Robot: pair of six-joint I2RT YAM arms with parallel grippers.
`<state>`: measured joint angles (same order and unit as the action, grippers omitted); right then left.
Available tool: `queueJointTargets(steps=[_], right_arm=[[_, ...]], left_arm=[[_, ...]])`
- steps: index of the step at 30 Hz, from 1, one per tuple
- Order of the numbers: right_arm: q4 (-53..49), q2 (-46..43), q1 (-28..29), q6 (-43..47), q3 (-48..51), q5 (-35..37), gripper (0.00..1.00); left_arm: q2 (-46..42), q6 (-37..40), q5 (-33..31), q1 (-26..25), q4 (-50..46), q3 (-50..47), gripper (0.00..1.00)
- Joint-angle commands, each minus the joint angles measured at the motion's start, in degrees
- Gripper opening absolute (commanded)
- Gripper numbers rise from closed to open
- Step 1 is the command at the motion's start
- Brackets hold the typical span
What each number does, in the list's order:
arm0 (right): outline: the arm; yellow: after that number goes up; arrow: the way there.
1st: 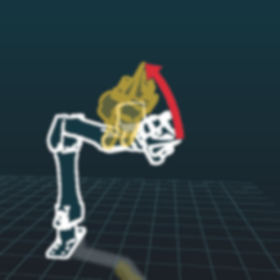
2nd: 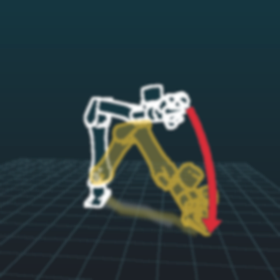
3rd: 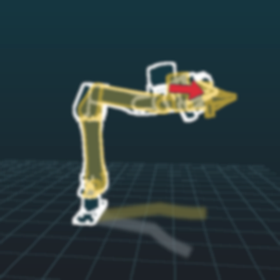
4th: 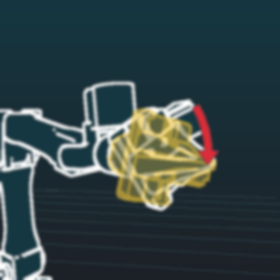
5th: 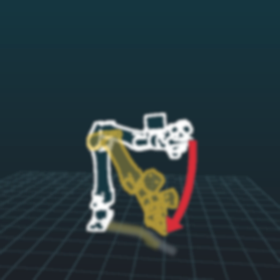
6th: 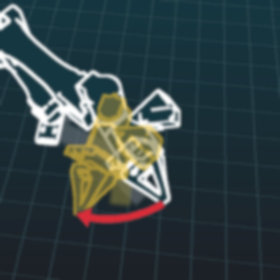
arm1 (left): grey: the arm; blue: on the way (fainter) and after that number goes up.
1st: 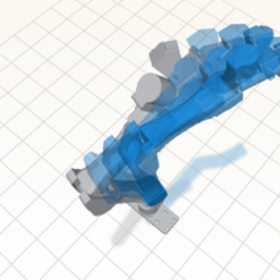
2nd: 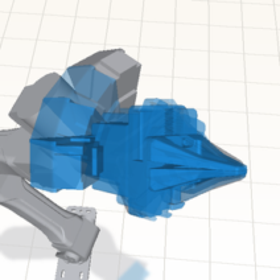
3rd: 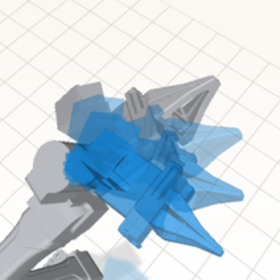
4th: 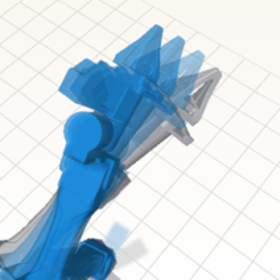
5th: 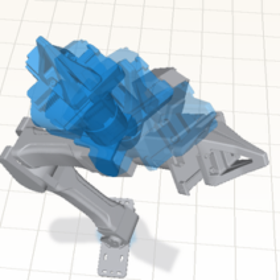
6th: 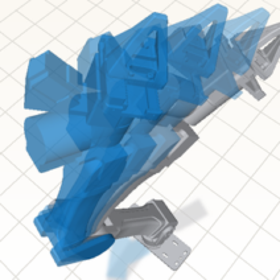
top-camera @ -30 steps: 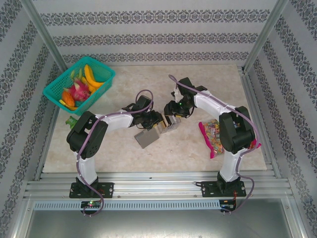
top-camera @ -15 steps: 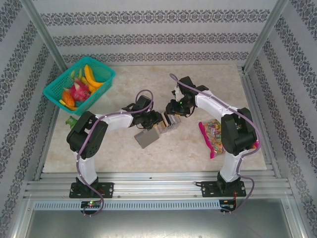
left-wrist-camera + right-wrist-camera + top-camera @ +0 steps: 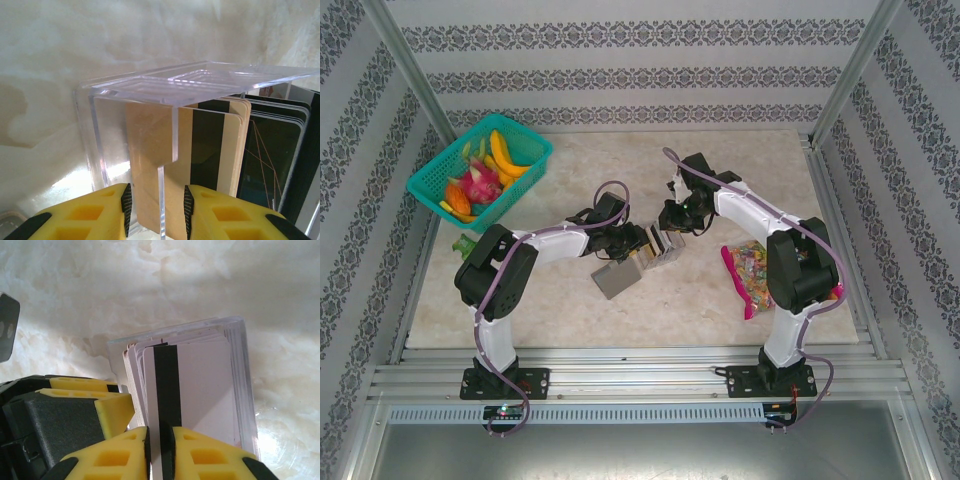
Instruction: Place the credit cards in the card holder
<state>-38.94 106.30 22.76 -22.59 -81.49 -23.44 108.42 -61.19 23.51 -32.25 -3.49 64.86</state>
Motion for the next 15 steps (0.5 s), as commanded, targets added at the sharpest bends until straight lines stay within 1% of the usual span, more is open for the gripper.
queueJointTargets(steps=[1,2,5,9,11,13,15], right_arm=[[-1.05,-2.07,0.7,-0.14,-1.19,-1.08,0.14],[-1.05,-2.07,0.7,-0.16,-1.21,-0.76,0.15],[-1.39,-1.98,0.62,-0.02,-1.29,-0.02,0.22],[-2.17,-1.43,0.61,0.26,-1.91,0.93,0.25],[-2.45,-1.03,0.67,0.6,-2.25,0.55,0.24],[-2.7,-0.68,0.71,0.42,-2.41,1.53,0.28],[-2.85,-0.4,0.79,0.69,-2.44,2.5,0.29]], left_arm=[[0.56,-0.42,0.49,-0.49,-0.48,1.17,0.36],[0.56,-0.41,0.41,-0.47,-0.56,1.12,0.36],[0.52,-0.42,0.44,-0.5,-0.47,0.98,0.36],[0.65,-0.57,0.53,-0.45,-0.07,0.81,0.36],[0.65,-0.55,0.49,-0.53,-0.11,0.83,0.36],[0.64,-0.59,0.56,-0.49,-0.12,0.85,0.36],[0.65,-0.59,0.51,-0.46,-0.12,0.96,0.36]])
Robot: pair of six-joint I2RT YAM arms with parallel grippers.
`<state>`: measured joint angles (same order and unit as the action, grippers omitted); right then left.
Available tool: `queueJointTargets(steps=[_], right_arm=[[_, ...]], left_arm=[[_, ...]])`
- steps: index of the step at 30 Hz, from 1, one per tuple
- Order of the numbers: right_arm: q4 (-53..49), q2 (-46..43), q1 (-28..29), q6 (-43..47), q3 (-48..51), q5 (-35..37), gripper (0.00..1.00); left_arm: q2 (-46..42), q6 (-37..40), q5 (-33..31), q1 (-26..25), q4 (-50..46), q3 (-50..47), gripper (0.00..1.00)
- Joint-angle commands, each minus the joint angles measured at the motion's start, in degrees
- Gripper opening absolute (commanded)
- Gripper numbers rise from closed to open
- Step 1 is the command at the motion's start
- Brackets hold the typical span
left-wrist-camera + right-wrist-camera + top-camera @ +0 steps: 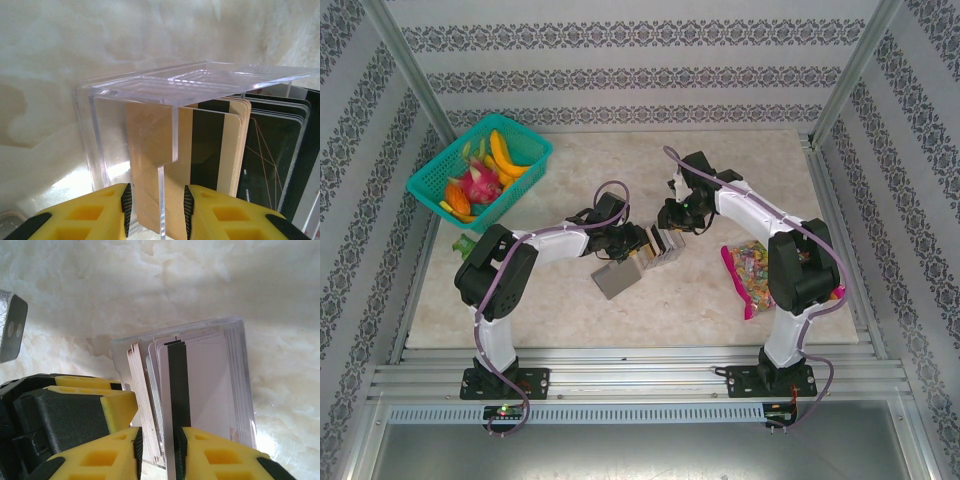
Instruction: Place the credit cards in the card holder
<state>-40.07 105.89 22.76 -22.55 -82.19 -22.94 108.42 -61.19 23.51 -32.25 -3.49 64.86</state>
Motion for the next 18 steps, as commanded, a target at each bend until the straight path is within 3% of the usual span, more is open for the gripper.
queueJointTargets(steps=[1,8,11,18], right_arm=[[-2.06,0.17,0.87,0.66,-1.82,2.91,0.3],[-2.29,1.6,1.05,0.93,-2.0,3.9,0.35],[-2.64,2.5,1.05,1.01,-2.35,4.39,0.43],[-2.61,4.2,1.48,1.33,-3.13,2.42,0.39]], left_arm=[[0.65,-0.53,0.59,-0.47,-0.19,0.97,0.36],[0.69,-0.55,0.59,-0.49,-0.21,1.0,0.36],[0.81,-0.55,0.66,-0.45,-0.17,1.02,0.36],[0.91,-0.67,0.64,-0.53,-0.1,1.07,0.36]])
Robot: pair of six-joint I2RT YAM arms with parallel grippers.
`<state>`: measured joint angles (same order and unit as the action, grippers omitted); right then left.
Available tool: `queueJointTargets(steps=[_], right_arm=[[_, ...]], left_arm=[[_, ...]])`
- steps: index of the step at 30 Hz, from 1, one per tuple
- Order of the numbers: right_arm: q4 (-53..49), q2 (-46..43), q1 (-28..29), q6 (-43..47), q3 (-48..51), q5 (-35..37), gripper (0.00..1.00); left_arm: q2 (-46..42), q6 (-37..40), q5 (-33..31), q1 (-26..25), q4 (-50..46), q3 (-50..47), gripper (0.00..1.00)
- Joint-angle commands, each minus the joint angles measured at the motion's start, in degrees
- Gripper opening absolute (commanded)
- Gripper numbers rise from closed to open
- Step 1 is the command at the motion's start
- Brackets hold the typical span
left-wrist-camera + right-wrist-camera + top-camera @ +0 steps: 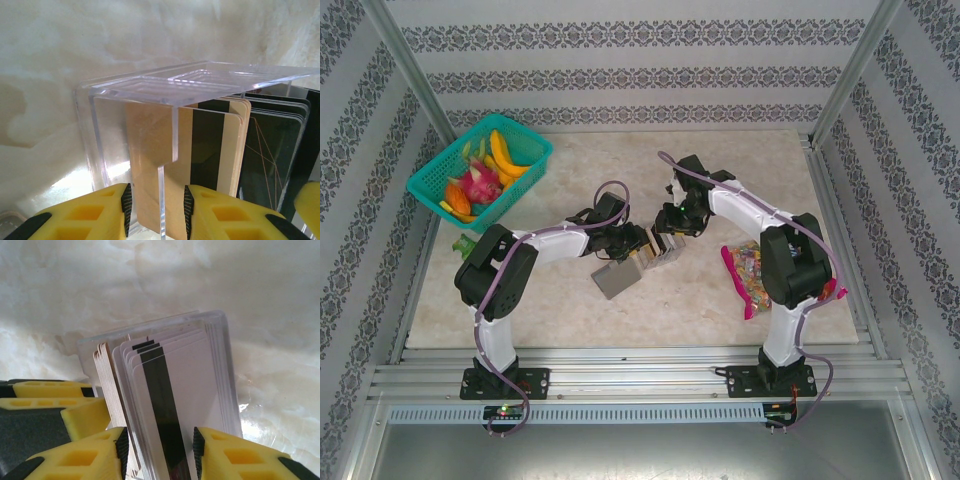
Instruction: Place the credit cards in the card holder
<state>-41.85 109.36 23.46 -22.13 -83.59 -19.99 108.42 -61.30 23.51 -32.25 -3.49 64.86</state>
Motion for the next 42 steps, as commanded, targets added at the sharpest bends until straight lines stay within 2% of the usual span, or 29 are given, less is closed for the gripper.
queueJointTargets(steps=[1,3,18,24,33,35,42], right_arm=[[-0.57,0.6,0.79,0.69,-1.65,-1.02,0.38],[-0.18,-0.27,0.93,0.53,-1.55,-1.63,0.34],[-0.84,-3.23,0.7,0.43,-1.22,-1.56,0.32],[-0.5,-3.36,0.71,0.25,-0.96,-1.61,0.28],[-0.72,-4.79,0.36,0.27,-0.9,-0.4,0.19],[-0.79,-5.2,0.03,0.25,-0.78,-0.32,0.11],[-1.64,-6.78,-0.57,0.6,-0.09,2.38,0.08]], left_arm=[[0.91,-0.49,0.69,-0.45,-0.06,1.08,0.36],[0.86,-0.41,0.74,-0.52,-0.24,1.2,0.36],[1.02,-0.49,1.07,-0.51,0.07,1.22,0.36],[1.17,-0.44,1.1,-0.49,0.0,1.15,0.36],[0.85,-0.49,1.02,-0.46,0.11,1.06,0.36],[0.74,-0.49,0.98,-0.46,0.05,1.06,0.36],[0.21,-0.29,1.0,-0.45,0.05,0.9,0.36]])
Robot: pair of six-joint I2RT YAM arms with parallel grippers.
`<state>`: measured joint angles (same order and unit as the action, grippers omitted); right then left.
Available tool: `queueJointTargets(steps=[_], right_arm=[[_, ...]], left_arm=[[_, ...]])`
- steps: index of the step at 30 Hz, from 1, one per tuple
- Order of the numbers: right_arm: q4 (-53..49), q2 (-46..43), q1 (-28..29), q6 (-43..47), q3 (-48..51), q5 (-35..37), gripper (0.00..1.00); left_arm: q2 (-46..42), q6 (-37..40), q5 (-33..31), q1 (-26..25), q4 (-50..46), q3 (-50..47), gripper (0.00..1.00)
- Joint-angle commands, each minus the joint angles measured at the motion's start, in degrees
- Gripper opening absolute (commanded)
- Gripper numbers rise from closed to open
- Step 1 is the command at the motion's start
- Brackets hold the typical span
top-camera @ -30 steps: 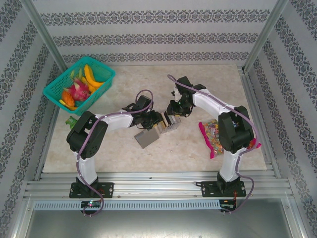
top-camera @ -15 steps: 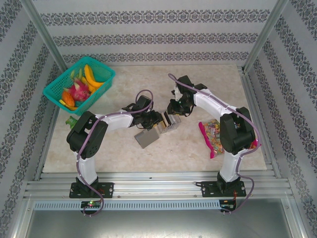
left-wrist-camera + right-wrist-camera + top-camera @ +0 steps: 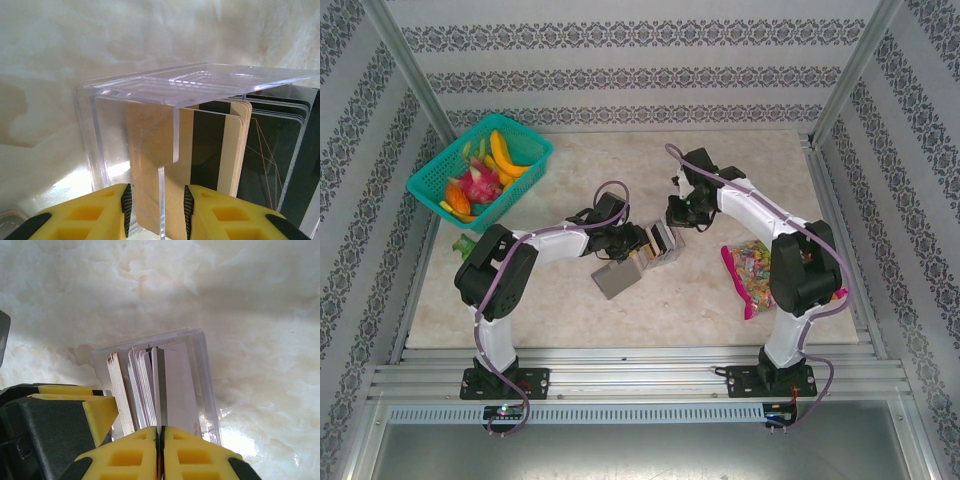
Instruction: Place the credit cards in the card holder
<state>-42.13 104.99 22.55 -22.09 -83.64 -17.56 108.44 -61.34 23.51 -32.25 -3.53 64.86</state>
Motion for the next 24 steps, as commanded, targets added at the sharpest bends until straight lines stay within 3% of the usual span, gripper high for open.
queueJointTargets(steps=[1,6,15,24], right_arm=[[-1.45,-2.59,0.31,0.63,0.13,0.33,0.08],[-2.51,-3.27,0.12,1.12,0.29,4.26,0.0],[-1.3,-8.95,-0.05,2.03,1.74,9.55,0.0],[2.74,-11.16,2.14,0.91,3.77,1.39,0.0]], left_arm=[[0.1,-0.27,0.89,-0.48,0.05,0.83,0.36],[-0.16,-0.27,0.98,-0.53,0.23,0.66,0.36],[-0.57,-0.23,0.84,-0.49,0.41,0.36,0.36],[-0.96,-0.27,0.6,-0.53,0.68,0.1,0.36]])
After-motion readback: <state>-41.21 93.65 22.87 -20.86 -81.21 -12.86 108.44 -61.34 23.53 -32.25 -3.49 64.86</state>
